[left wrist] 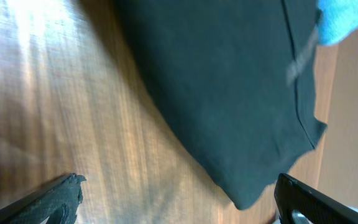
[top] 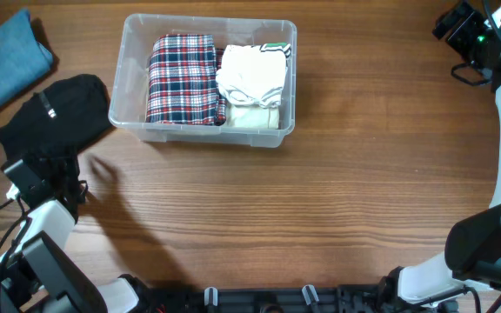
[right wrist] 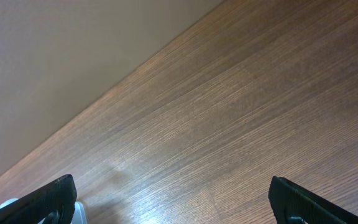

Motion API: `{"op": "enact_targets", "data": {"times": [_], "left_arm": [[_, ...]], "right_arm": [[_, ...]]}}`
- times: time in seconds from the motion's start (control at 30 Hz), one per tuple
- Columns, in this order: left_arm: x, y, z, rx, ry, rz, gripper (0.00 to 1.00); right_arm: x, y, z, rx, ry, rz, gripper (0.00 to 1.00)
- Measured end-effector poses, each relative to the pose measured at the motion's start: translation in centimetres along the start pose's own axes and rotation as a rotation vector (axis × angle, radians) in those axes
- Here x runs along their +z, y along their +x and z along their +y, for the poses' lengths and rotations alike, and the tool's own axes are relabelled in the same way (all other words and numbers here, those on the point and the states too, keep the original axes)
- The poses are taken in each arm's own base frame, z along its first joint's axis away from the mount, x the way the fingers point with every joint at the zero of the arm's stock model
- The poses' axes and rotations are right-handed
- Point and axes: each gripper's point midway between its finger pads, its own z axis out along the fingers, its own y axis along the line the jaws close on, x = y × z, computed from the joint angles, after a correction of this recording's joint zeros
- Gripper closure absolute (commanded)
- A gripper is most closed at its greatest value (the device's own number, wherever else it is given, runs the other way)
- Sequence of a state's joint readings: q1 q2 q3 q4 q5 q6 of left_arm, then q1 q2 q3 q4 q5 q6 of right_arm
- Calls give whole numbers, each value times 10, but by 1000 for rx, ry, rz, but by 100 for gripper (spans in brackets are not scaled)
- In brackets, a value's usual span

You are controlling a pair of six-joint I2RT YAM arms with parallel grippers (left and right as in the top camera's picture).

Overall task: Pack container
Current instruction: 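Reach the left gripper to the black garment and grasp it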

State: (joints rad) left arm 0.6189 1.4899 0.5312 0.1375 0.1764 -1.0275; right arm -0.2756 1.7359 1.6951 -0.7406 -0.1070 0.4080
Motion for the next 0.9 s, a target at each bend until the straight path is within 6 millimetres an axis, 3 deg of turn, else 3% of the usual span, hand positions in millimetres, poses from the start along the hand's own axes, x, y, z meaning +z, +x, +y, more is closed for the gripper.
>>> {"op": "enact_targets", "data": {"times": [0.13, 0.23, 0.3, 0.4, 0.47, 0.5, 0.57, 0.6, 0.77, 0.9], "left_arm": [[8, -14, 3, -23, 16, -34, 0], [21, -24, -8, -13, 69, -64, 0], [31, -32, -17, -4, 114, -88, 7], [43, -39, -22, 8, 159, -116, 44], [51, -41, -16, 0, 162, -132, 79], [52, -42, -14, -4, 156, -137, 85], [56, -39, -3, -13, 133, -133, 88], [57, -39, -2, -12, 133, -132, 96], [57, -33, -11, 4, 191, -99, 96], [49, -12, -40, 80, 353, 16, 96]], "right_arm": [[0, 0, 0, 0, 0, 0, 0], [0, 0, 0, 0, 0, 0, 0], [0, 0, 0, 0, 0, -1, 0], [0, 0, 0, 0, 0, 0, 0], [0, 0, 0, 0, 0, 0, 0], [0, 0, 0, 0, 0, 0, 0], [0, 0, 0, 0, 0, 0, 0], [0, 0, 0, 0, 0, 0, 0], [0, 0, 0, 0, 0, 0, 0], [0, 0, 0, 0, 0, 0, 0]]}}
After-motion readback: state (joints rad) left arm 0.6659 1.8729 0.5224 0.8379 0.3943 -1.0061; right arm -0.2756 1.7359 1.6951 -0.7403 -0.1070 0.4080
